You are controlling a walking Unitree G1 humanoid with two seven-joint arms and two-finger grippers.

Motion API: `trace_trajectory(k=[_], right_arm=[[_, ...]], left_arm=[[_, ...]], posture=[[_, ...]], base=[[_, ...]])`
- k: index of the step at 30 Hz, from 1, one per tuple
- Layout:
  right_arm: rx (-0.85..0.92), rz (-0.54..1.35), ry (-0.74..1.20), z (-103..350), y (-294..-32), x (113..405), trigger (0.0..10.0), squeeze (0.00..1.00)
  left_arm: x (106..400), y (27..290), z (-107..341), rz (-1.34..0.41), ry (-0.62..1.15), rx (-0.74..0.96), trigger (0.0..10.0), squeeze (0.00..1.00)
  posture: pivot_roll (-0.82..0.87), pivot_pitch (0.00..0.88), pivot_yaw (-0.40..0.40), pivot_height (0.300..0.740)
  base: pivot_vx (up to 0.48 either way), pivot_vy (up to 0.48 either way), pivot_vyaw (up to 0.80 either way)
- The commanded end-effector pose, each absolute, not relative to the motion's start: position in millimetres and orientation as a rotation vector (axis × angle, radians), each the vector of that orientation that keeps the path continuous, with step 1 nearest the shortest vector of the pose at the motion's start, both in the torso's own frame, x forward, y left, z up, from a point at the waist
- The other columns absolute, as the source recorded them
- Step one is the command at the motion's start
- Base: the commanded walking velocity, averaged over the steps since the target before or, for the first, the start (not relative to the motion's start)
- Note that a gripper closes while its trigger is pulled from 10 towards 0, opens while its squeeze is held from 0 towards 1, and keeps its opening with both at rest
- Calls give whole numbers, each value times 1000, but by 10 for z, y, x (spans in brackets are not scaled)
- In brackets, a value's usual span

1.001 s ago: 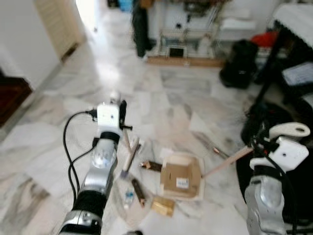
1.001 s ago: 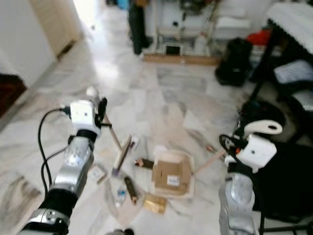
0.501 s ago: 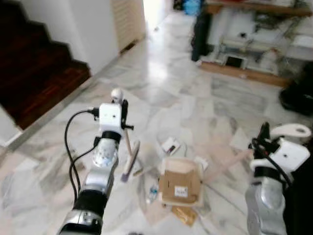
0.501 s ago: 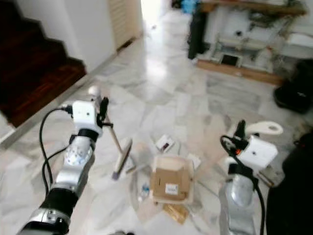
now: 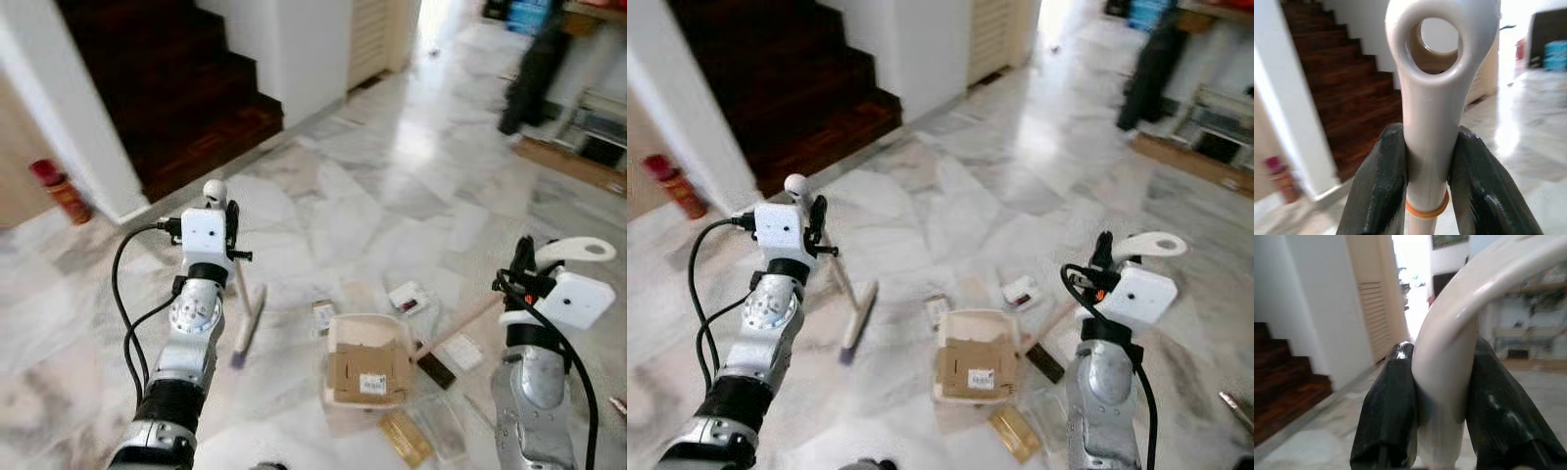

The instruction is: Sweep floor

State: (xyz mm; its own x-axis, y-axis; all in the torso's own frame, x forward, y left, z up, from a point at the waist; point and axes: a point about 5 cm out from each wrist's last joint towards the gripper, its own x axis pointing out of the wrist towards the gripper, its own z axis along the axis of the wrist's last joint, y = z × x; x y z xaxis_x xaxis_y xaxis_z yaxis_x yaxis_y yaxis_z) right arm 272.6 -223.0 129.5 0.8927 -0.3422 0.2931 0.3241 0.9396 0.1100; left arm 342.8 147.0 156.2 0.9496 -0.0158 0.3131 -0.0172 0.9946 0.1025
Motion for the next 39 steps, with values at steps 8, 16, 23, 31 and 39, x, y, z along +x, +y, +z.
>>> trace_trajectory(k=[8,16,23,31,39], right_arm=[[74,-342,-364,1408,-2233,2733,10000,0],[81,-337,-358,1395,-2215,2736,10000,0],[81,-337,-341,1364,-2220,2740,10000,0],[127,-350,-316,1312,-2231,2741,10000,0],[141,-351,-306,1286,-2220,2745,10000,0]], left_arm=[[3421,1455,1647,6,-359,102,10000,0],[3407,1451,1629,-4,-349,102,10000,0],[3393,1442,1529,-41,-297,83,10000,0],[3359,1457,1495,-38,-287,92,10000,0],[3368,1450,1497,-34,-286,88,10000,0]], posture=[[60,108,2,740],[68,107,2,740],[67,105,0,740],[68,90,-1,740],[66,69,0,740]], base=[[0,0,763],[0,0,763],[0,0,729],[0,0,0],[0,302,0]])
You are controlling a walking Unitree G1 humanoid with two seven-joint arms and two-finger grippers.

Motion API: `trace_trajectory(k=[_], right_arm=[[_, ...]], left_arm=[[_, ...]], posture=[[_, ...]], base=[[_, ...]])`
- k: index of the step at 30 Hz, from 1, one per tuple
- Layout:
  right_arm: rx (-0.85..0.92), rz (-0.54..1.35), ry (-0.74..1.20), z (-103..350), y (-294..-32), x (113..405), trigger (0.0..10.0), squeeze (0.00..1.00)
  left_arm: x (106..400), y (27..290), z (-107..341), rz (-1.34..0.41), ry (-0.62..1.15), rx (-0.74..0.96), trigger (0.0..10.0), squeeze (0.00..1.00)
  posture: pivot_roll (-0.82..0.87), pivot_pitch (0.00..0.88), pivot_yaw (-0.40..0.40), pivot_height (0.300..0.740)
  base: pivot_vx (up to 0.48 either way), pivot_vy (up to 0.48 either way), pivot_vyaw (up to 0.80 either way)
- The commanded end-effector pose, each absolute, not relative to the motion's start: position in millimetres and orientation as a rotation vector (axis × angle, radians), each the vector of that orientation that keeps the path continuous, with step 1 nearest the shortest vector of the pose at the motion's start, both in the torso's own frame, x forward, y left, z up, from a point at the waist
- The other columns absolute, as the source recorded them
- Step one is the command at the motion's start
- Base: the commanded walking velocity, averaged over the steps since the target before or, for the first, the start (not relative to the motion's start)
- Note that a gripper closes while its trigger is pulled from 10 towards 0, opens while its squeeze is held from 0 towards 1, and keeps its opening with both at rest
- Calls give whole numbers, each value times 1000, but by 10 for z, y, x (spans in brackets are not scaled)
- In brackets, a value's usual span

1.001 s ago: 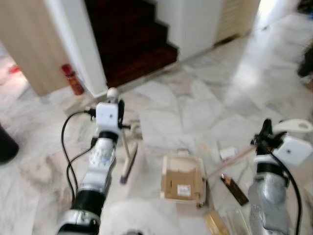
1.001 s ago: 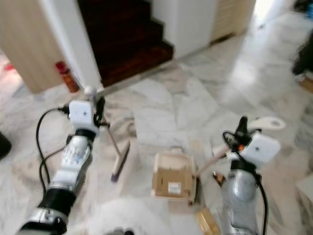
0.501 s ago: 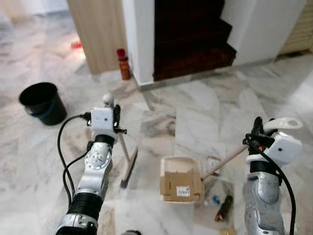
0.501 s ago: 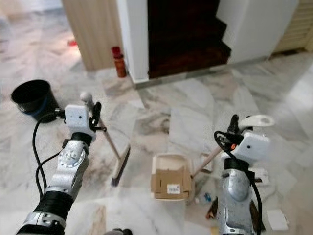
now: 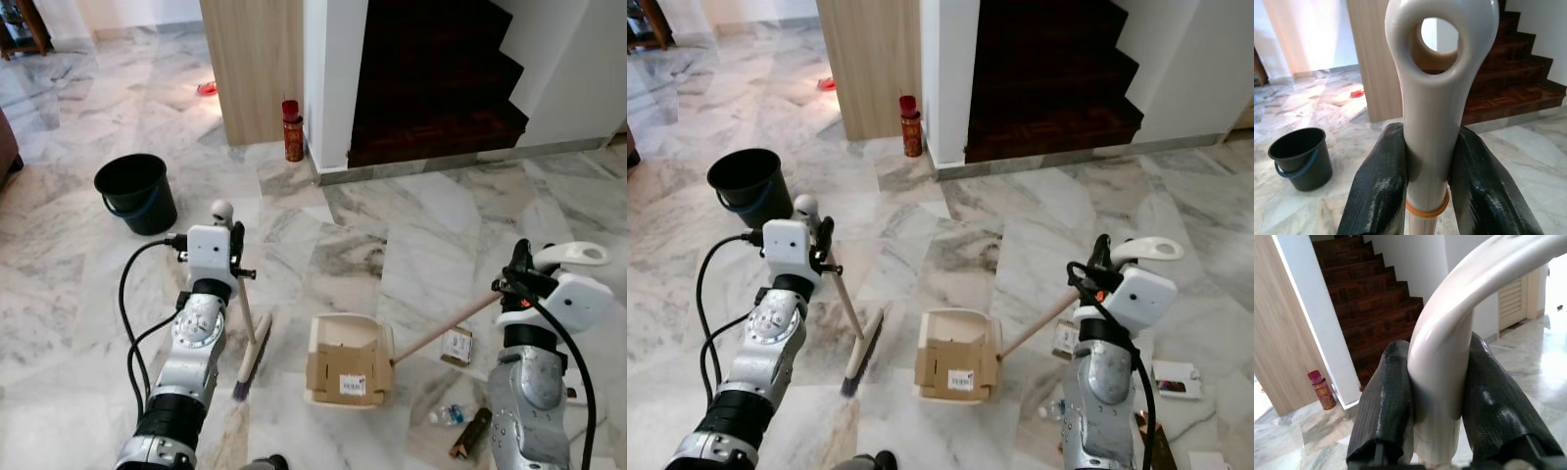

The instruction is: Sweep floor

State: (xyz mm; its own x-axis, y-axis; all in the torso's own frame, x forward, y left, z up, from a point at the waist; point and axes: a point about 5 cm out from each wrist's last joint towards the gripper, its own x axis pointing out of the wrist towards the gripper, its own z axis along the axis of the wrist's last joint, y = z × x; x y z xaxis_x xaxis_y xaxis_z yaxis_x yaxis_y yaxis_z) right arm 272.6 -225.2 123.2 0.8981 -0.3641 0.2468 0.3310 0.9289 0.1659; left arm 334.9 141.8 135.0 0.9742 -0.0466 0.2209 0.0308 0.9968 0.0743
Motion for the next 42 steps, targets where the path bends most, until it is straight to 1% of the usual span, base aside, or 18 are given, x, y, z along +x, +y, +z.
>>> trace_trajectory(k=[1,7,12,38,42], right_arm=[[141,-351,-305,1284,-2220,2744,10000,0],[146,-344,-286,1264,-2222,2746,10000,0],[155,-340,-296,1280,-2215,2761,10000,0],[154,-332,-301,1304,-2206,2779,10000,0],[128,-332,-293,1296,-2198,2777,10000,0]], left_arm=[[3366,1450,1496,-34,-286,87,10000,0],[3356,1442,1488,-35,-284,83,10000,0],[3362,1446,1502,-32,-287,81,10000,0],[3364,1491,1536,-8,-292,83,10000,0],[3358,1495,1534,-7,-290,82,10000,0]], posture=[[66,63,-1,740],[67,58,-4,740],[71,64,-6,740],[92,97,-6,740],[93,99,-7,740]], base=[[0,405,0],[0,404,0],[0,406,-616],[0,406,0],[0,407,0]])
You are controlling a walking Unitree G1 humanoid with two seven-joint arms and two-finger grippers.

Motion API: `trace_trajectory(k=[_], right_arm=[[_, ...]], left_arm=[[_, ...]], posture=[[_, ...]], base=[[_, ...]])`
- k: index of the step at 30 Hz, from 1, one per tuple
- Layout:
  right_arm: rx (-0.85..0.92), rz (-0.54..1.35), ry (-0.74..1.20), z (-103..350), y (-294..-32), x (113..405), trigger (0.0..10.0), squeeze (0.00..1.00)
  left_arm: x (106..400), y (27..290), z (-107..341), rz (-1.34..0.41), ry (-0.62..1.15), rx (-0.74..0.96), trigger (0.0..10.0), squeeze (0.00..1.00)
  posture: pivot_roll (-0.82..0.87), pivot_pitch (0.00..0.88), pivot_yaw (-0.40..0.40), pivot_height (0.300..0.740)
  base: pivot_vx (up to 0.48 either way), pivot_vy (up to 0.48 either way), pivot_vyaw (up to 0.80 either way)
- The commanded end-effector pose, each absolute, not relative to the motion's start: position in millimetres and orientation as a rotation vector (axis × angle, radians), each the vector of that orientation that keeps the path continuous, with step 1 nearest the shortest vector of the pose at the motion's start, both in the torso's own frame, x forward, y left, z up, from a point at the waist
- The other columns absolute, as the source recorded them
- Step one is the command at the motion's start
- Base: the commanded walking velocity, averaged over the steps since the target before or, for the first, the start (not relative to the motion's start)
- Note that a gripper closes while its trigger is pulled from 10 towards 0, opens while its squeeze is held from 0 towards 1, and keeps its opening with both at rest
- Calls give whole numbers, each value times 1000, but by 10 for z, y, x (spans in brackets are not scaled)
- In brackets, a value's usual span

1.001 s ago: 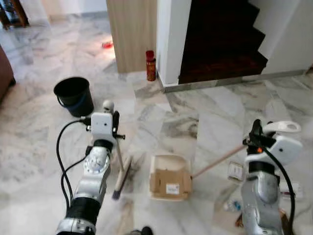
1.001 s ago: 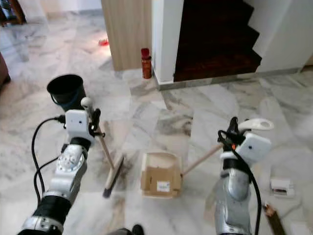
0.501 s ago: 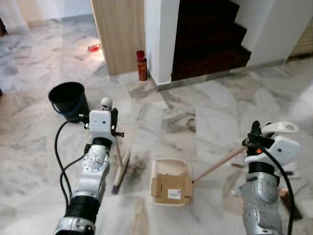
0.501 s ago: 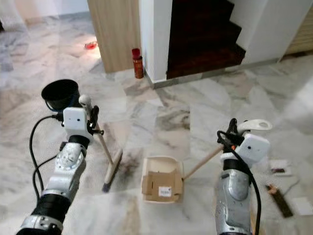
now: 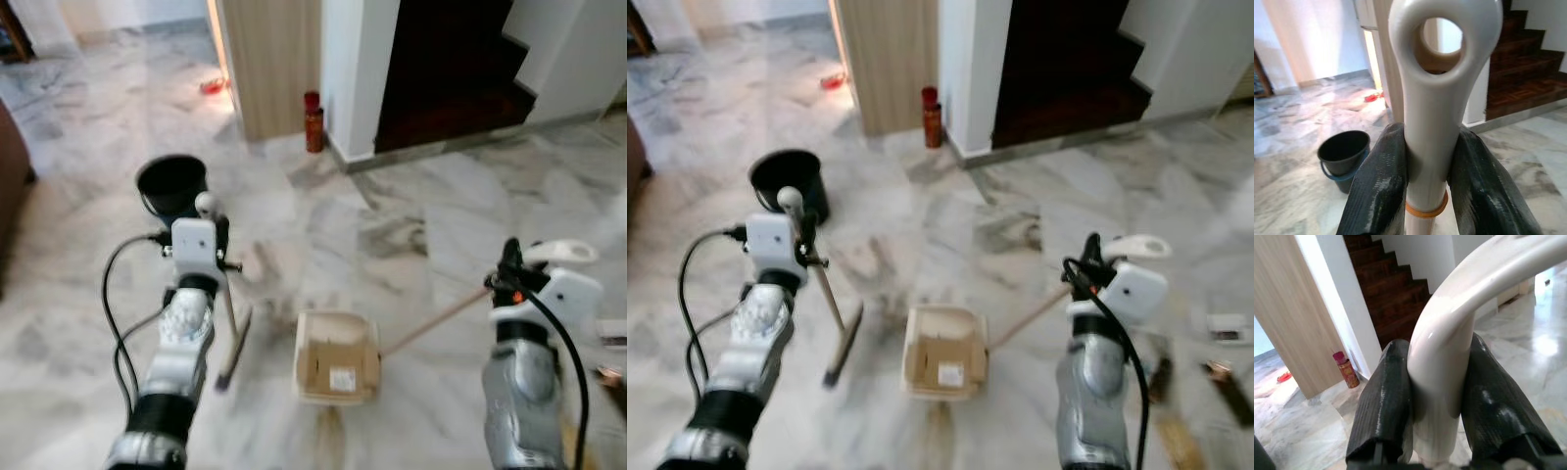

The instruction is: Sweep floor

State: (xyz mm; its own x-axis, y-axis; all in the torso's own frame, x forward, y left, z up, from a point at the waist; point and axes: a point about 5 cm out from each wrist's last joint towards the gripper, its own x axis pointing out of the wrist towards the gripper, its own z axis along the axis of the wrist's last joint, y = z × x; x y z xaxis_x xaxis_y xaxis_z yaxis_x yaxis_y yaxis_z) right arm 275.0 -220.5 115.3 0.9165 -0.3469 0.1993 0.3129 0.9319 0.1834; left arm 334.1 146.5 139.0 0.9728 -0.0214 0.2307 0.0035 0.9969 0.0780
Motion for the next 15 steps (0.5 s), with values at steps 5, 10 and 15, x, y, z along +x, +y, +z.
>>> trace_trajectory(k=[5,10,15], right_arm=[[139,-326,-297,1300,-2189,2779,10000,0],[148,-319,-297,1301,-2176,2784,10000,0],[151,-317,-297,1303,-2170,2789,10000,0]], left_arm=[[3357,1497,1535,-7,-291,84,10000,0],[3356,1503,1543,-4,-292,86,10000,0],[3355,1511,1551,-3,-292,88,10000,0]], posture=[[94,101,-7,740],[96,102,-7,740],[98,106,-7,740]], base=[[0,406,0],[0,403,0],[0,406,0]])
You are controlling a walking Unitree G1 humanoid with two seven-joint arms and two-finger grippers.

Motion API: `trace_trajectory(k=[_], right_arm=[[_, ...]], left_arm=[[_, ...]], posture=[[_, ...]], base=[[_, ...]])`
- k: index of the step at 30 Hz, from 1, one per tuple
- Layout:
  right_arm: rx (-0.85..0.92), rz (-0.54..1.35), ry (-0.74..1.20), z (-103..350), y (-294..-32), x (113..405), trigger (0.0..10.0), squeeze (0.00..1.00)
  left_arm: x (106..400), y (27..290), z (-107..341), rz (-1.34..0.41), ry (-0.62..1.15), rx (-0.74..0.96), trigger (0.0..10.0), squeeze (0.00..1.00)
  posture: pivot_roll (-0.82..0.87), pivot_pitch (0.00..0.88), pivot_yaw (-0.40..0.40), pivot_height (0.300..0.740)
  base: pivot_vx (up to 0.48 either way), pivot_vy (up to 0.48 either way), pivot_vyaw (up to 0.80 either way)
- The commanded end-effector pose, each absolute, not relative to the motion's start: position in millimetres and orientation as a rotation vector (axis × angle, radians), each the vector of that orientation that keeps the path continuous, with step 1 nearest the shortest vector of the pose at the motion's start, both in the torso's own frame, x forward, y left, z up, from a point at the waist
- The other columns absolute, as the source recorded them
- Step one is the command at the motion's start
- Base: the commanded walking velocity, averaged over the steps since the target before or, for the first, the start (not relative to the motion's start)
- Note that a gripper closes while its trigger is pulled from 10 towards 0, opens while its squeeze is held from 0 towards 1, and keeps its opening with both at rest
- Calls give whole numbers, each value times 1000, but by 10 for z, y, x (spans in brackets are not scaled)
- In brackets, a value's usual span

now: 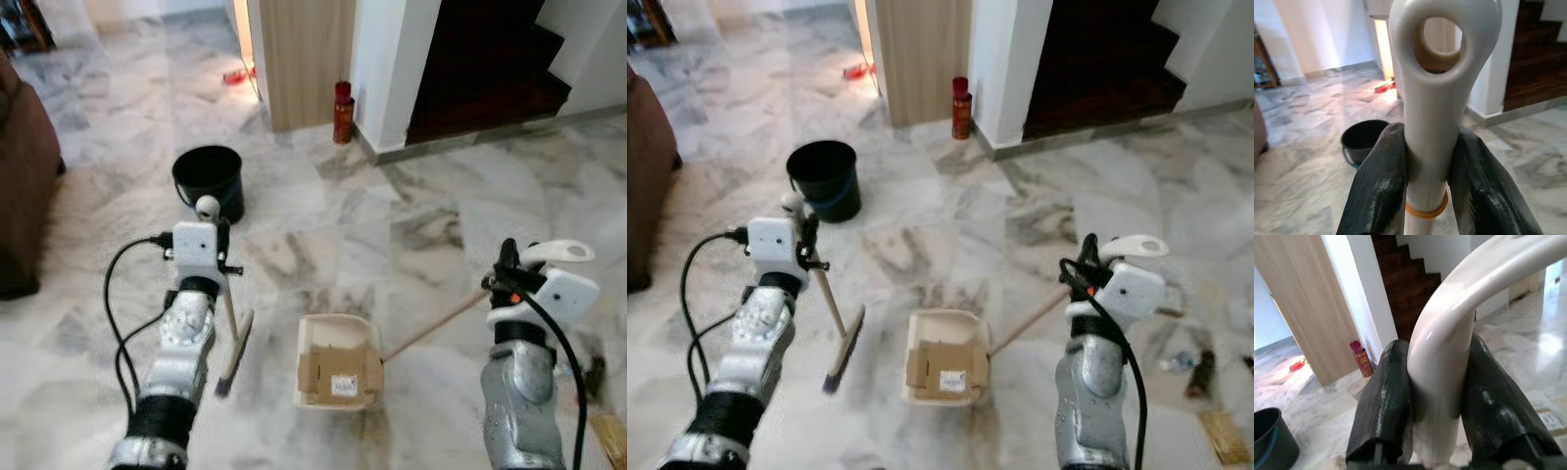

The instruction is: Sweep floor

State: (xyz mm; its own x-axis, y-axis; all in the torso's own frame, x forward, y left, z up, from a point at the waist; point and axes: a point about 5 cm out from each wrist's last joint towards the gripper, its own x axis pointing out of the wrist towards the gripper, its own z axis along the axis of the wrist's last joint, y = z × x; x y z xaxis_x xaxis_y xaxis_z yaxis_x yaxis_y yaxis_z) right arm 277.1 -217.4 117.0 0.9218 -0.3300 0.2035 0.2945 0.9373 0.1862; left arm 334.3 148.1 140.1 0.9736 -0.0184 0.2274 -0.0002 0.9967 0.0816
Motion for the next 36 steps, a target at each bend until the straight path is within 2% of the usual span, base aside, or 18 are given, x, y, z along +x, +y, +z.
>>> trace_trajectory(k=[1,28,36], right_arm=[[149,-316,-297,1303,-2167,2791,10000,0],[160,-285,-303,1327,-2121,2803,10000,0],[170,-265,-305,1342,-2098,2815,10000,0]], left_arm=[[3357,1512,1551,-4,-292,88,10000,0],[3340,1535,1551,4,-288,97,10000,0],[3338,1496,1575,-9,-304,114,10000,0]], posture=[[98,108,-7,740],[96,111,-8,740],[99,113,-7,740]], base=[[0,405,0],[0,394,0],[0,0,0]])
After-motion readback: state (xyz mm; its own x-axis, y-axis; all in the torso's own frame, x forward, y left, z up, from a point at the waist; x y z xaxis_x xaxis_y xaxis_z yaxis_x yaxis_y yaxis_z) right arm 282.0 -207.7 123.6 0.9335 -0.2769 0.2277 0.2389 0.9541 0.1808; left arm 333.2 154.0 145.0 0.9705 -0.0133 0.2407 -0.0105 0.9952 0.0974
